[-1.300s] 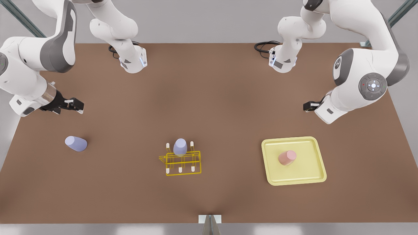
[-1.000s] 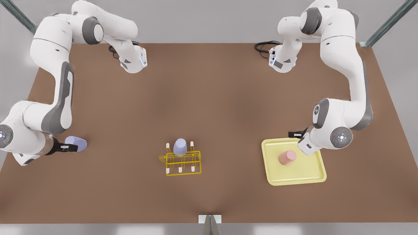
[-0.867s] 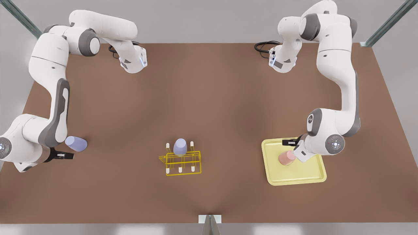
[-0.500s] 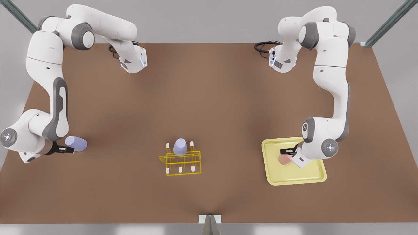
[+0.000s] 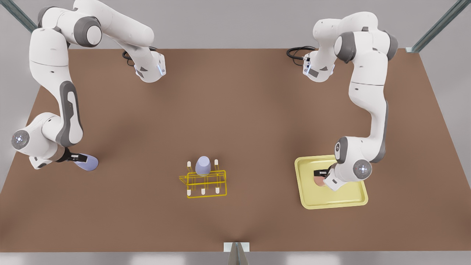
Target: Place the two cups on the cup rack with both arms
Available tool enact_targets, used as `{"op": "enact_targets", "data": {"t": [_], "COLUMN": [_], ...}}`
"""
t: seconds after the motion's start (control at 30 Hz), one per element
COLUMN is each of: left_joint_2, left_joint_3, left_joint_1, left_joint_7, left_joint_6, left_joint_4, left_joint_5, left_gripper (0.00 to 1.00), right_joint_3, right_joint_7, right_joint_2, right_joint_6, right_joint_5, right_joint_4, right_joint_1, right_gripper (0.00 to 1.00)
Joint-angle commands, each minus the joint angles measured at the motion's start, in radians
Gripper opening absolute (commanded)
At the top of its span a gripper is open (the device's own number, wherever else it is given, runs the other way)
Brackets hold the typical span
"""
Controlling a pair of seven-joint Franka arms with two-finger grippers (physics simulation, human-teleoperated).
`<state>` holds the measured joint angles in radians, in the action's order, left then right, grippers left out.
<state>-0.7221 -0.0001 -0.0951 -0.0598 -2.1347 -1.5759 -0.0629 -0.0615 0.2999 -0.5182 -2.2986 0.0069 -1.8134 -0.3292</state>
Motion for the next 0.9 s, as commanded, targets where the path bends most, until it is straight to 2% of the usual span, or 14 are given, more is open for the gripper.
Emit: {"op": "enact_targets", "data": {"t": [0.0,0.07,0.67,0.7,0.77,0.87], "left_joint_2": [-0.005,0.000,-0.002,-0.003,-0.005,-0.013], "left_joint_3": [0.000,0.000,-0.004,-0.004,-0.004,-0.004], "left_joint_1": [0.000,0.000,0.000,0.002,0.002,0.002], "left_joint_7": [0.000,0.002,0.000,0.000,0.002,0.002], "left_joint_6": [-0.016,-0.013,-0.059,-0.059,-0.059,-0.060], "left_joint_4": [0.000,0.005,0.010,0.010,0.010,0.010], "left_joint_5": [0.002,0.003,0.005,0.005,0.003,0.003], "left_gripper": [1.00,0.88,0.90,0.90,0.90,0.90], "right_joint_3": [0.000,0.000,0.000,0.000,0.000,0.000], "right_joint_7": [0.054,0.054,0.053,0.053,0.053,0.051], "right_joint_2": [0.001,-0.019,-0.063,-0.065,-0.072,-0.080], "right_joint_6": [-0.062,-0.081,-0.110,-0.110,-0.110,-0.111], "right_joint_5": [0.002,0.001,0.001,0.001,0.001,0.001], "right_joint_4": [-0.007,-0.010,-0.038,-0.037,-0.035,-0.034], "right_joint_1": [0.002,0.004,0.009,0.007,0.006,0.006], "right_gripper": [1.00,1.00,1.00,0.98,0.87,0.84]}}
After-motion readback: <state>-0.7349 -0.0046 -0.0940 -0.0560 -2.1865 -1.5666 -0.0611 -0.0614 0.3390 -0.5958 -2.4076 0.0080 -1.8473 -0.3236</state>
